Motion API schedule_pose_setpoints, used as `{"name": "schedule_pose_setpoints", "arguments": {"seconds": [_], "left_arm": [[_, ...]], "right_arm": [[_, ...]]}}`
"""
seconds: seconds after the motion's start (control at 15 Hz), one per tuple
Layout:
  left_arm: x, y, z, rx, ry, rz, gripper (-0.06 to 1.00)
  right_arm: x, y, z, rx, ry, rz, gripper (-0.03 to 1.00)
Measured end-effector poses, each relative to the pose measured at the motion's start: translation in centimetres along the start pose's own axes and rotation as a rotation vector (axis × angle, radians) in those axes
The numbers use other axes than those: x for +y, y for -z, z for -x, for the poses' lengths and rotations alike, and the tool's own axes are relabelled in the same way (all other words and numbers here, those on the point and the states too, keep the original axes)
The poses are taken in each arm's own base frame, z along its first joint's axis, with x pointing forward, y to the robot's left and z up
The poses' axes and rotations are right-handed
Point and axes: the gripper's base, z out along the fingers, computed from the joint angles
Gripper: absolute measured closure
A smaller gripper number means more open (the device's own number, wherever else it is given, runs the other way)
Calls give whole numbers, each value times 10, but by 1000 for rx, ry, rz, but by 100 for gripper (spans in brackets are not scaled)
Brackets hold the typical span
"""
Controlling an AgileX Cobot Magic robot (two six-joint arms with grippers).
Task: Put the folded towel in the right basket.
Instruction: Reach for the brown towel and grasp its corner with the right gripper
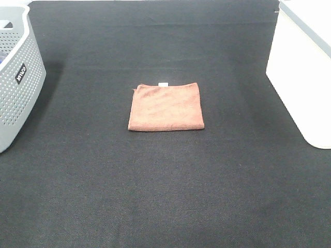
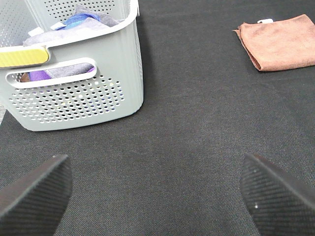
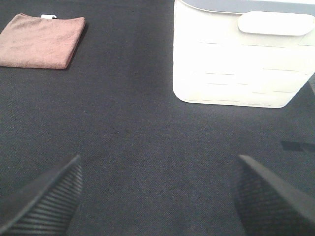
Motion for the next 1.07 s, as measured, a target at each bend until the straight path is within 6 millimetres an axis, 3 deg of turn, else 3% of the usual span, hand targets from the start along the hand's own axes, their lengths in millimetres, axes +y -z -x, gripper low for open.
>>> {"name": "schedule_pose_setpoints", "arguments": {"seconds": [1.07], "left_arm": [[0, 0, 0, 0, 0, 0, 6]], "right_arm": [[0, 0, 0, 0, 0, 0, 19]]}}
